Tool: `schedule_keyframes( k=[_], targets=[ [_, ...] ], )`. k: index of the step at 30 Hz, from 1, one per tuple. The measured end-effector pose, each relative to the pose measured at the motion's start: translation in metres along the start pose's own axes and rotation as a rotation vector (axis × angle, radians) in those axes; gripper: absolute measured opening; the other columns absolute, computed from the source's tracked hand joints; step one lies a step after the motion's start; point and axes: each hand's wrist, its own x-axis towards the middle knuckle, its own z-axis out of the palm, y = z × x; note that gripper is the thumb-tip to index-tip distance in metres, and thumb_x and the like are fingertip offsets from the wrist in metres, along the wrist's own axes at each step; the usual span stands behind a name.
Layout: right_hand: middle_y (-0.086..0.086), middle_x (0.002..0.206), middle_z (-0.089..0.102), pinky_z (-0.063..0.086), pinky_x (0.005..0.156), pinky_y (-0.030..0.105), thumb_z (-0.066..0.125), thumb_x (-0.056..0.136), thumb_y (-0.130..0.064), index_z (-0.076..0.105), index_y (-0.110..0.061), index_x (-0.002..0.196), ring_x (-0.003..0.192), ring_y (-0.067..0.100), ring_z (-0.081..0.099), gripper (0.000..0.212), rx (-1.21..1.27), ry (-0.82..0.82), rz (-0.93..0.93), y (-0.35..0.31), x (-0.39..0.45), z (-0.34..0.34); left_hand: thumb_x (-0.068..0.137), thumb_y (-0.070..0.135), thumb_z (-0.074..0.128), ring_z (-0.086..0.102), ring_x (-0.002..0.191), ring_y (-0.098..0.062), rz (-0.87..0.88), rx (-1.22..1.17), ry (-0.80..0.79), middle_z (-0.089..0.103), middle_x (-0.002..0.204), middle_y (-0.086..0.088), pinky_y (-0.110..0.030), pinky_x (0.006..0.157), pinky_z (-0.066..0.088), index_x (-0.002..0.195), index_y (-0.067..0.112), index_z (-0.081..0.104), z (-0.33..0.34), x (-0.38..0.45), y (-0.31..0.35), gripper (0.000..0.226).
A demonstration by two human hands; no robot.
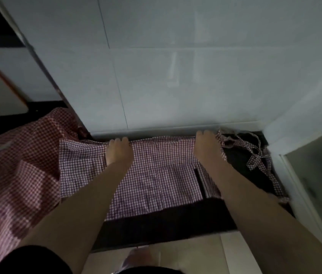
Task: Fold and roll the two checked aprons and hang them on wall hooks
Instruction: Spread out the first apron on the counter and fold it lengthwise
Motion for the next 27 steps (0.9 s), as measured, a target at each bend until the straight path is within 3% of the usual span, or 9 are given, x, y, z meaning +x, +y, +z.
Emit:
schedule_keyframes(
  k=[2,5,8,12,16,23,27],
  targets=[
    [0.024,0.122,0.055,0.037,0.101,0.04,0.049,0.093,-0.006,0.053,0.004,0.12,0.116,0.037,0.048,0.029,0.042,0.058,-0.005,0.003,-0.015,-0.002,0.098,0.02,0.041,0.043,0.126,-0.037,0.029,-0.036,0.065,0.057,0.126,-0.019,-0.047,0.104,0.038,0.124,0.006,0.055,0.002,-0.023,-0.002,0.033],
    [0.023,0.116,0.057,0.039,0.096,0.041,0.053,0.09,-0.007,0.054,0.002,0.116,0.11,0.037,0.05,0.027,0.116,0.112,0.012,0.009,-0.049,0.01,0.101,0.027,0.038,0.02,0.144,-0.039,0.009,-0.089,0.033,0.038,0.148,-0.016,-0.05,0.114,0.027,0.144,0.016,0.041,0.016,-0.068,-0.002,0.045],
    [0.024,0.122,0.055,0.038,0.102,0.042,0.051,0.088,-0.006,0.05,0.001,0.123,0.117,0.038,0.048,0.036,0.114,0.044,0.023,0.019,-0.083,0.03,0.102,0.031,0.037,0.01,0.147,-0.039,-0.004,-0.088,-0.022,0.024,0.157,-0.015,-0.052,0.116,0.022,0.151,0.024,0.029,0.036,-0.113,-0.001,0.051],
    [0.022,0.141,0.044,0.039,0.107,0.047,0.054,0.091,-0.016,0.041,-0.004,0.137,0.132,0.037,0.038,0.049,0.073,-0.083,0.119,0.029,-0.12,0.054,0.101,0.036,0.038,0.013,0.145,-0.041,-0.011,-0.122,-0.219,0.012,0.159,-0.015,-0.054,0.114,0.029,0.154,0.028,0.015,0.069,-0.166,0.008,0.057],
    [0.017,0.136,0.043,0.047,0.095,0.041,0.064,0.087,-0.012,0.043,-0.01,0.131,0.123,0.031,0.044,0.049,0.15,-0.106,0.24,0.031,-0.148,0.063,0.094,0.026,0.05,0.028,0.137,-0.033,-0.061,-0.038,-0.356,0.021,0.154,-0.011,-0.046,0.097,0.047,0.152,0.028,0.017,0.091,-0.202,0.014,0.067],
    [0.016,0.143,0.038,0.047,0.098,0.041,0.069,0.086,-0.015,0.031,-0.005,0.142,0.126,0.03,0.045,0.068,0.292,-0.228,0.356,0.049,-0.173,0.081,0.095,0.039,0.047,0.008,0.148,-0.039,-0.092,0.054,-0.439,0.003,0.163,-0.009,-0.052,0.113,0.028,0.155,0.024,0.002,0.106,-0.211,0.016,0.076],
    [0.018,0.143,0.039,0.048,0.097,0.044,0.067,0.087,-0.019,0.034,-0.005,0.14,0.126,0.032,0.045,0.064,0.323,-0.235,0.38,0.061,-0.178,0.092,0.093,0.048,0.048,0.013,0.146,-0.044,-0.238,0.119,-0.403,0.013,0.16,-0.015,-0.051,0.116,0.025,0.153,0.009,0.011,0.101,-0.208,0.01,0.081]
  ],
)
